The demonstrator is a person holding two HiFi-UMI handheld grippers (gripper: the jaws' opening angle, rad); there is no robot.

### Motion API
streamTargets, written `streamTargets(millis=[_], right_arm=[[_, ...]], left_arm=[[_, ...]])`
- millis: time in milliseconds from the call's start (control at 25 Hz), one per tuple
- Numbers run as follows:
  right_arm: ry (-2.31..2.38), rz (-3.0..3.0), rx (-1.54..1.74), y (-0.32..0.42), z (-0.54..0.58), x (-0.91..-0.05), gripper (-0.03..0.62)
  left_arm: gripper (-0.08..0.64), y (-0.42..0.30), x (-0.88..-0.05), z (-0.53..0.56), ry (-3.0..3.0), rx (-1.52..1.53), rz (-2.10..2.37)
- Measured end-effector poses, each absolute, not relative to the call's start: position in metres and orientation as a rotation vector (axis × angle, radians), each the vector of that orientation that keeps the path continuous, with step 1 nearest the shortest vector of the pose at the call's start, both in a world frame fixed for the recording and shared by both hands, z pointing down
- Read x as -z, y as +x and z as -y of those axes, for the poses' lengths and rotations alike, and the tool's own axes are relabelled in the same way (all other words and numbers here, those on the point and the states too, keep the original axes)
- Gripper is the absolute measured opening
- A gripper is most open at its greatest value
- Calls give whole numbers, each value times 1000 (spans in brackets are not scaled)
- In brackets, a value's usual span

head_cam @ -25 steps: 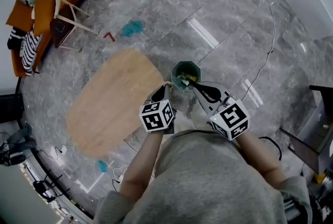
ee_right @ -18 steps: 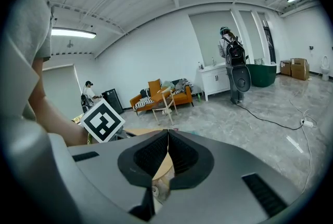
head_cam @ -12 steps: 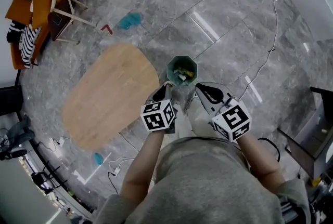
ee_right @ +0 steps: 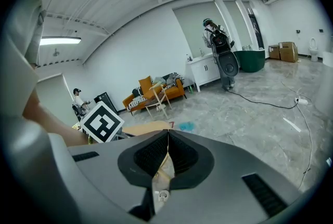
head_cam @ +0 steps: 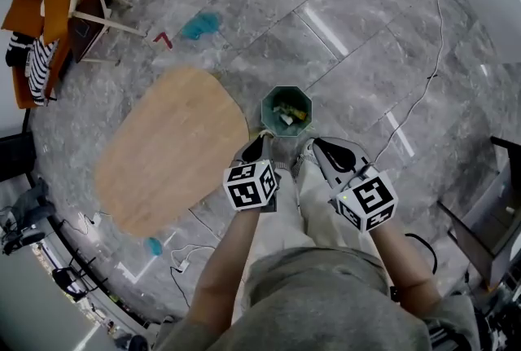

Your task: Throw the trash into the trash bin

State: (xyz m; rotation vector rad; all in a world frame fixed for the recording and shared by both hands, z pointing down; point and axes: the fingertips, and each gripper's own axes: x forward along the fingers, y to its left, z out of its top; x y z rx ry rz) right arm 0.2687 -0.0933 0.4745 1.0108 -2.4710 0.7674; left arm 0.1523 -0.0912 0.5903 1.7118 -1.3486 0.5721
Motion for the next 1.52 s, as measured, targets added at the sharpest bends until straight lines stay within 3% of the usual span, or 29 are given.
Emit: streamTargets(millis=[1520], right_arm=[[1246, 2339, -890, 247, 73, -629, 9]], left_arm=[[17, 155, -825, 111, 1766, -703, 1173]])
